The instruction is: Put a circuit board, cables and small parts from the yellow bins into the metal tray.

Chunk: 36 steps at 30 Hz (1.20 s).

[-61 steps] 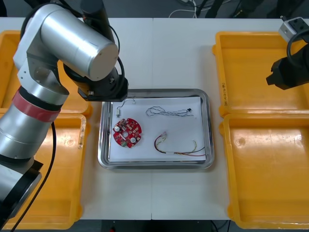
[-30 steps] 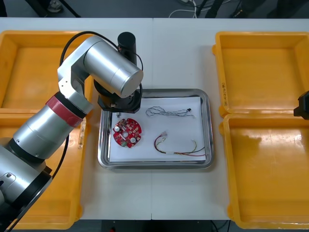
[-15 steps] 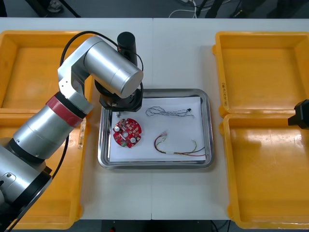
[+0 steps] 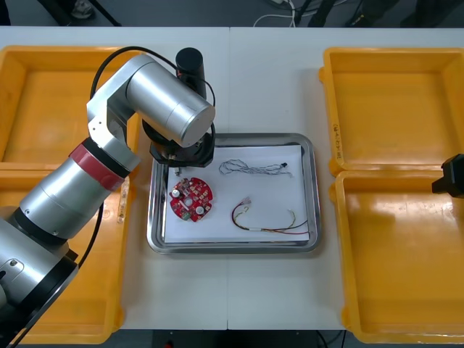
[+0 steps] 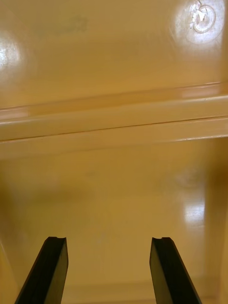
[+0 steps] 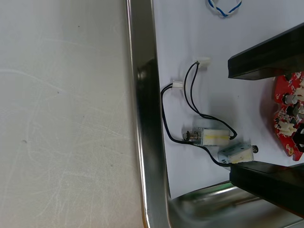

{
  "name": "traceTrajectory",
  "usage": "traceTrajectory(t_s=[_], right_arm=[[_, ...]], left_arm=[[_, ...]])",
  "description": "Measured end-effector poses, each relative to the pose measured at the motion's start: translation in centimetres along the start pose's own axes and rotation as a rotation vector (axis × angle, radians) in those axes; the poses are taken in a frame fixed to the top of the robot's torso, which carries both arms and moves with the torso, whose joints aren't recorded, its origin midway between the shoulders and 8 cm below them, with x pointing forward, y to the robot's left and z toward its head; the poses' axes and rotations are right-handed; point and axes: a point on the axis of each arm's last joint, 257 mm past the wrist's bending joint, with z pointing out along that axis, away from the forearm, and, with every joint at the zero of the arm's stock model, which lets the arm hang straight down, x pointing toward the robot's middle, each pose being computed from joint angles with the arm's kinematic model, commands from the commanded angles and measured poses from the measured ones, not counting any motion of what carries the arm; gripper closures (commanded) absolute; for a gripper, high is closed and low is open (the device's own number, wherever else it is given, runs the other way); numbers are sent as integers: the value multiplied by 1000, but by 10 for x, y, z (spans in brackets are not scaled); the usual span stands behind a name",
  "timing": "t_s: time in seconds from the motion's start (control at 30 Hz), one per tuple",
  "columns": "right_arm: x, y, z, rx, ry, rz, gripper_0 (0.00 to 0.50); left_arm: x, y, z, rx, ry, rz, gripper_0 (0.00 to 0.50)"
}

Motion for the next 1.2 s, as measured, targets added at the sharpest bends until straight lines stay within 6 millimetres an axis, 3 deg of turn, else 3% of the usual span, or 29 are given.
traceTrajectory(t_s=[0.47, 0.8, 1.03, 1.2], right_arm=[[11, -7, 9, 3, 37, 23, 0], [11, -8, 9, 4, 39, 24, 0], [11, -8, 9, 4, 39, 25, 0], [11, -8, 9, 4, 38, 26, 0]], left_arm=[[-3, 5, -17, 29, 19, -46, 0], [1, 24, -72, 77, 60, -80, 0], [-22, 42, -111, 130, -38, -105, 0], [-24, 59, -125, 158, -67, -117, 0]])
